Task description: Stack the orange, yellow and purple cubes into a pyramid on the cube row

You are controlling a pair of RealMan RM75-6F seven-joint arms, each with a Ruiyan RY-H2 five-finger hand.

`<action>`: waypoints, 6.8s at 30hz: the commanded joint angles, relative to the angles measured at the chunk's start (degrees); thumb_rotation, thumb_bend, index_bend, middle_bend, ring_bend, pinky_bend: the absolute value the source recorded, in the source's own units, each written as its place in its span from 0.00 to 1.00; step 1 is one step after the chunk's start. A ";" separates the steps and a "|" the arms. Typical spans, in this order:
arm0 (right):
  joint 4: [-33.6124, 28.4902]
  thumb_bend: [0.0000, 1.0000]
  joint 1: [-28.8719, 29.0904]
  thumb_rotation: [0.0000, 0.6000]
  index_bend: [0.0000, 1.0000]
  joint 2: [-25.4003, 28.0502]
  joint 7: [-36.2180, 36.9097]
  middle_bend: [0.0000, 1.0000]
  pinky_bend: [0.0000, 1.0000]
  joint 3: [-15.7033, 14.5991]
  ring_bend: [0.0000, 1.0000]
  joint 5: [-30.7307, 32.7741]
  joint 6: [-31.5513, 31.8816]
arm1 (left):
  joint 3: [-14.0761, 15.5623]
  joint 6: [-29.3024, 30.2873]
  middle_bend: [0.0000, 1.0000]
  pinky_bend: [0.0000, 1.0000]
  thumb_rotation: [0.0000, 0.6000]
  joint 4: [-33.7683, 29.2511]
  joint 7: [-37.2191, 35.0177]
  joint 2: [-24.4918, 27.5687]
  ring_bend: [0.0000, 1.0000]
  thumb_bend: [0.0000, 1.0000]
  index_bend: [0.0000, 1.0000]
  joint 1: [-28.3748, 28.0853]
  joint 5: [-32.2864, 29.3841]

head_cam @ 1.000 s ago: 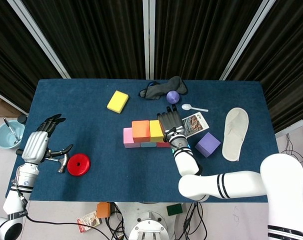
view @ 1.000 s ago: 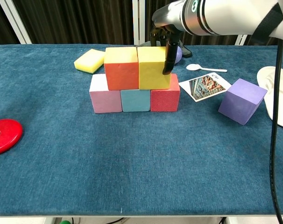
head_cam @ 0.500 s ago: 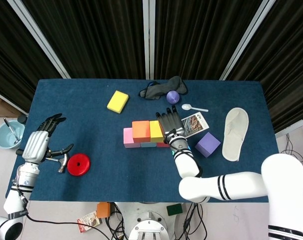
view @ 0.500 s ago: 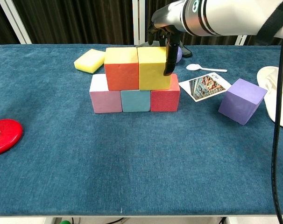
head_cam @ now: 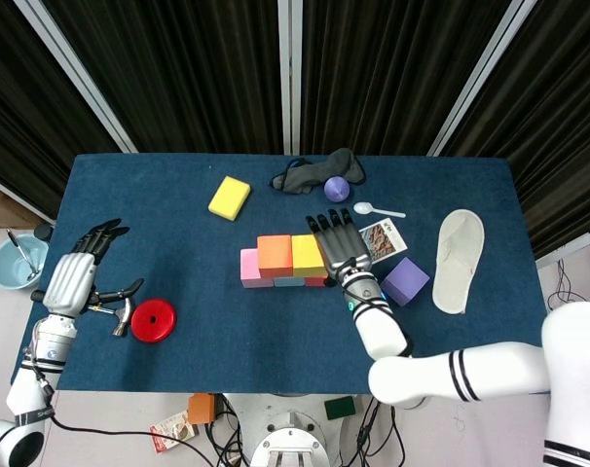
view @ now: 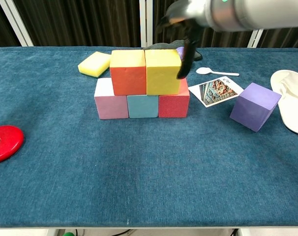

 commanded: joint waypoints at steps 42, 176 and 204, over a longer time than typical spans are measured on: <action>32.67 0.12 -25.06 1.00 0.28 5.58 34.22 0.27 0.01 -22.38 0.00 -72.18 -23.75 | -0.76 0.40 0.07 0.15 0.68 -6.28 6.62 1.48 0.07 0.17 0.16 0.80 -3.79; 8.99 0.07 9.56 1.00 0.45 10.07 13.61 0.42 0.00 -10.31 0.06 -25.45 -21.29 | -1.76 2.02 0.07 0.15 0.70 -2.16 1.23 1.31 0.06 0.17 0.16 4.28 -5.16; 7.05 0.08 13.73 1.00 0.41 -1.97 1.16 0.44 0.00 -4.71 0.14 -2.83 -0.85 | -1.61 2.43 0.07 0.15 0.68 -1.04 -0.02 0.60 0.06 0.17 0.16 4.57 -4.33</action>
